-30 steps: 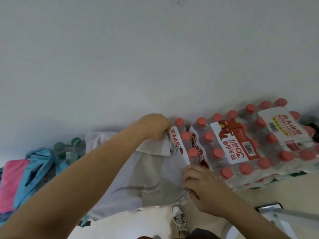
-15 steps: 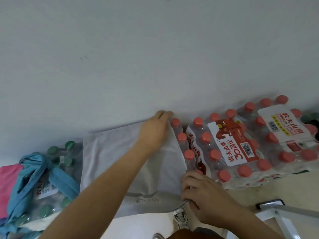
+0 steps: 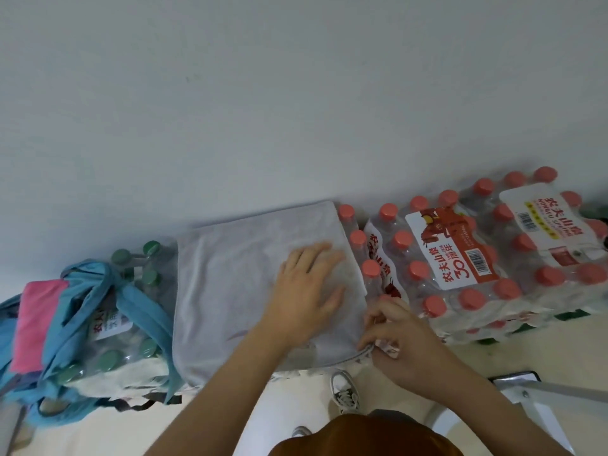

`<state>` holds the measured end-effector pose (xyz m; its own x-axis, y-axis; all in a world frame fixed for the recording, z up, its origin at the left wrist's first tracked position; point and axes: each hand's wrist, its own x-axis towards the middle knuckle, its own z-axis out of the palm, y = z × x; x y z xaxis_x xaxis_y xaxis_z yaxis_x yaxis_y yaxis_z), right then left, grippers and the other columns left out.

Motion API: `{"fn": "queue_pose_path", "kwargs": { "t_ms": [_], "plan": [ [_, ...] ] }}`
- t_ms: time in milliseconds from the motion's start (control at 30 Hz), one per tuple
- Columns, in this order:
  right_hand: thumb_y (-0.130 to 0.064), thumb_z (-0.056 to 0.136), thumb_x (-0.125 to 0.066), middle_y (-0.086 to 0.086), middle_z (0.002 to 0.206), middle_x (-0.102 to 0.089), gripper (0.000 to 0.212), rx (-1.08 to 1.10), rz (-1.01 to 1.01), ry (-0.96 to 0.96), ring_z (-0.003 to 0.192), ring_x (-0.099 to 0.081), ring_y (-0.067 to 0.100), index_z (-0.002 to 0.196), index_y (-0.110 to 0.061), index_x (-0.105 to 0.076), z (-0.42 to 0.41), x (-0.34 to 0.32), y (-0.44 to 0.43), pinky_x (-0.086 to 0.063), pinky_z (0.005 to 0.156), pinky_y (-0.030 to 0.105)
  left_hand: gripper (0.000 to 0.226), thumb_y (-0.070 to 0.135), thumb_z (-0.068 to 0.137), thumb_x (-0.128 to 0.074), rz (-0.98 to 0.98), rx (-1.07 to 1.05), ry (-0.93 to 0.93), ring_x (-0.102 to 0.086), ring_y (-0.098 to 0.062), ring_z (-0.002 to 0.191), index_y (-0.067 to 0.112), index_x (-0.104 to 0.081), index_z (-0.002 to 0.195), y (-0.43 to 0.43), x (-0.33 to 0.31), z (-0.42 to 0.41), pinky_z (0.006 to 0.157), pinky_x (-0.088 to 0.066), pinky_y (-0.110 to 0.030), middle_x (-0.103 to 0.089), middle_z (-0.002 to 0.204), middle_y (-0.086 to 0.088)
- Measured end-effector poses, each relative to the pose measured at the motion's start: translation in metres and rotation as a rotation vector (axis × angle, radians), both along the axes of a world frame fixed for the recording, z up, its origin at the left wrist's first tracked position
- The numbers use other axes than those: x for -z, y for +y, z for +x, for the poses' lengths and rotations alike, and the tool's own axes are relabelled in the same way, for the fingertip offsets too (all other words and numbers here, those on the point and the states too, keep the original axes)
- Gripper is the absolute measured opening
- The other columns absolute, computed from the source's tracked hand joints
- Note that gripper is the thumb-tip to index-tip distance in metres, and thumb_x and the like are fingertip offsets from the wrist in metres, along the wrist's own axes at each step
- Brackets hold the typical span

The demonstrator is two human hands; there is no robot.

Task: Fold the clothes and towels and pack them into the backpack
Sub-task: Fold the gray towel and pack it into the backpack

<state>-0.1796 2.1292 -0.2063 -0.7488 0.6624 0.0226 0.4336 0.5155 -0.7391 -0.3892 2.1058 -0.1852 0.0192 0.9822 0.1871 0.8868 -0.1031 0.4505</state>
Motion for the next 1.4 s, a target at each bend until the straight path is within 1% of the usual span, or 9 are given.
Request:
{"fn": "queue_pose_path", "kwargs": {
  "t_ms": [200,333,433,600,767,900,1000,1200,1400],
  "plan": [
    [-0.007,0.081,-0.068,-0.025,0.114,-0.056,0.029,0.169,-0.309,0.009,0.111,-0.048,-0.004,0.08,-0.036,-0.071,-0.003,-0.01,-0.006,-0.043,0.087,0.015,0.043,0.054,0.075,-0.058,-0.043,-0.124,0.105,-0.046,-0.018,0.101,0.03,-0.05,0.11,-0.102,0.034,0.031,0.081,-0.041,-0.032,-0.049,0.112,0.005],
    [-0.001,0.084,-0.065,-0.023,0.117,-0.061,0.021,0.192,-0.493,0.056,0.105,-0.054,-0.013,0.088,-0.02,-0.076,-0.005,-0.029,-0.002,-0.047,0.08,0.009,0.04,0.026,0.071,-0.074,0.04,-0.205,0.13,-0.048,-0.02,0.094,0.027,-0.053,0.105,-0.101,0.045,0.028,0.079,-0.033,-0.03,-0.053,0.104,0.002],
    [0.001,0.084,-0.065,-0.022,0.109,-0.067,0.023,0.277,-0.523,0.083,0.1,-0.057,-0.014,0.084,-0.019,-0.077,-0.002,-0.038,0.0,-0.051,0.081,0.015,0.026,0.023,0.076,-0.059,0.162,-0.191,0.145,-0.05,-0.02,0.095,0.024,-0.062,0.102,-0.109,0.045,0.014,0.078,-0.036,-0.031,-0.059,0.103,0.001],
    [-0.006,0.08,-0.067,-0.032,0.117,-0.053,0.027,0.289,-0.191,-0.144,0.12,-0.046,-0.001,0.079,-0.033,-0.069,0.006,-0.036,-0.008,-0.04,0.103,0.03,0.021,0.024,0.079,-0.055,0.158,-0.153,0.141,-0.064,-0.016,0.082,0.02,-0.073,0.089,-0.129,0.04,-0.014,0.069,-0.053,-0.025,-0.07,0.089,0.005],
    [-0.049,0.078,-0.054,-0.021,0.153,-0.005,0.069,-0.062,0.199,-0.452,0.142,0.002,0.005,0.14,-0.042,-0.026,-0.027,-0.034,-0.05,-0.008,0.115,0.047,0.022,0.02,0.07,-0.057,0.157,-0.13,0.116,-0.057,-0.014,0.08,0.022,-0.07,0.088,-0.125,0.029,-0.023,0.059,-0.052,-0.027,-0.067,0.087,0.006],
    [-0.038,0.075,-0.064,-0.005,0.142,-0.044,0.064,-0.011,0.411,-0.322,0.128,-0.038,0.014,0.134,-0.028,-0.043,-0.073,-0.013,-0.083,-0.042,0.096,0.043,0.025,0.016,0.071,-0.055,0.14,-0.122,0.1,-0.056,-0.02,0.07,0.018,-0.069,0.091,-0.118,0.017,-0.021,0.054,-0.051,-0.032,-0.061,0.081,0.002],
    [-0.017,0.065,-0.08,-0.007,0.115,-0.064,0.052,0.054,0.476,-0.205,0.107,-0.054,0.014,0.114,-0.024,-0.064,-0.078,-0.011,-0.072,-0.048,0.082,0.036,0.028,0.009,0.068,-0.059,0.122,-0.136,0.132,-0.053,-0.02,0.069,0.015,-0.07,0.093,-0.12,0.013,-0.027,0.054,-0.05,-0.031,-0.057,0.08,0.0],
    [-0.007,0.046,-0.089,-0.016,0.085,-0.069,0.055,-0.044,0.548,-0.339,0.085,-0.064,0.009,0.094,-0.029,-0.072,-0.029,-0.022,-0.038,-0.053,0.069,0.031,0.042,-0.005,0.05,-0.077,-0.036,-0.175,0.258,-0.052,-0.018,0.073,0.018,-0.071,0.084,-0.151,0.012,-0.056,0.053,-0.047,-0.026,-0.052,0.081,0.003],
    [-0.018,0.082,-0.068,-0.014,0.111,-0.061,0.029,-0.052,0.518,-0.344,0.108,-0.057,0.01,0.1,-0.032,-0.052,-0.009,-0.014,-0.028,-0.042,0.087,0.031,0.038,0.003,0.063,-0.069,-0.069,-0.107,0.164,-0.067,-0.013,0.081,0.025,-0.073,0.094,-0.176,0.009,-0.082,0.065,-0.053,-0.021,-0.07,0.094,0.011]
  ]
}}
